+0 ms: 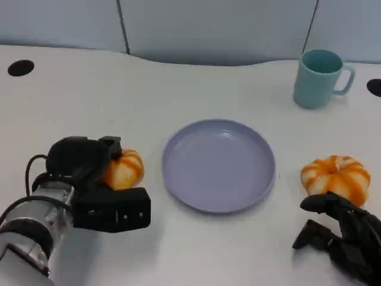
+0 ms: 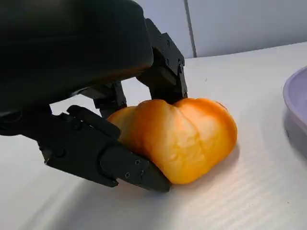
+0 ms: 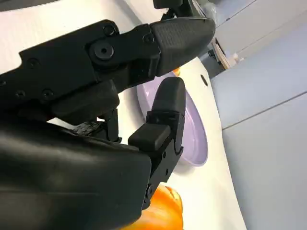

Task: Grasp the bread from the table and place it into the plate.

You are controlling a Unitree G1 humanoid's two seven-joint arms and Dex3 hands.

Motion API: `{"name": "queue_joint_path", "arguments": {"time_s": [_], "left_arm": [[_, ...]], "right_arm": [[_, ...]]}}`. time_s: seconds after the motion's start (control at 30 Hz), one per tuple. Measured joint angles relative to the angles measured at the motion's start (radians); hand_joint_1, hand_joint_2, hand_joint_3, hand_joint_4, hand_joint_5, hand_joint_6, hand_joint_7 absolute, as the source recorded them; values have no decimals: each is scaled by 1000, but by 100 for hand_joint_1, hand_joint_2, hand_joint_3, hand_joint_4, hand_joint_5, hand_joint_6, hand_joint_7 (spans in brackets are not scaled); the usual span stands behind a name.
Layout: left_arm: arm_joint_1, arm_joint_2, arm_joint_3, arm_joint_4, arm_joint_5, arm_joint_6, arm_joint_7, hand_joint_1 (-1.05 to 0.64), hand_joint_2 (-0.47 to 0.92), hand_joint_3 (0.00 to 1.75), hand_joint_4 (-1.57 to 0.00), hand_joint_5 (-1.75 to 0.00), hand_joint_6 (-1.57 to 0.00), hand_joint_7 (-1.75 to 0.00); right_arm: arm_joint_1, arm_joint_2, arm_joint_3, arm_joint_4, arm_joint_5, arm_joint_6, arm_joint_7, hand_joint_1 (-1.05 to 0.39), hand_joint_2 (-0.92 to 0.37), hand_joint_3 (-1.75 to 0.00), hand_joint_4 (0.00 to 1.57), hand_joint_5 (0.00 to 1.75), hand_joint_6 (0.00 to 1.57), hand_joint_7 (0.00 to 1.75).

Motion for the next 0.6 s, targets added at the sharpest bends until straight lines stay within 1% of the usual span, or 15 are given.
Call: {"name": "queue_joint_path", "arguments": {"time_s": [0.07, 0.17, 0.2, 0.23, 0.3, 0.4, 0.6], "left_arm": [[2, 2, 3, 1, -3, -13, 7, -16, 92, 33, -79, -175, -61, -172], [18, 9, 19, 0, -12, -78, 38, -16, 92, 35, -80, -175, -62, -170], [21, 10, 23, 0, -12, -88, 44, -12, 83, 48, -81, -175, -62, -172], [23, 11, 33, 0, -16, -100, 49, -9, 73, 67, -80, -175, -61, -174], [23, 14, 63, -4, -44, -134, 63, -8, 67, 78, -80, -175, -60, -174], [16, 21, 93, -13, -67, -163, 72, -8, 65, 80, -80, -175, -60, -175], [14, 24, 99, -13, -70, -169, 73, -8, 65, 82, -79, -175, -60, -175]], "right_arm": [[-1, 0, 1, 1, 0, 0, 0, -48, -92, -13, 62, 144, 65, 97], [-6, 0, 1, 5, 0, 0, 1, -48, -92, -13, 62, 144, 65, 97], [-7, 0, 1, 7, 0, 0, 1, -48, -92, -13, 62, 144, 65, 98], [-8, 0, 2, 7, 0, 0, 1, -48, -92, -14, 63, 144, 66, 98], [-12, 0, 4, 10, -3, -1, -1, -48, -92, -14, 63, 145, 65, 99], [-16, 1, 7, 16, -7, -8, -4, -48, -92, -15, 62, 146, 65, 100], [-19, 2, 8, 20, -8, -12, -5, -48, -92, -15, 62, 146, 65, 101]]}}
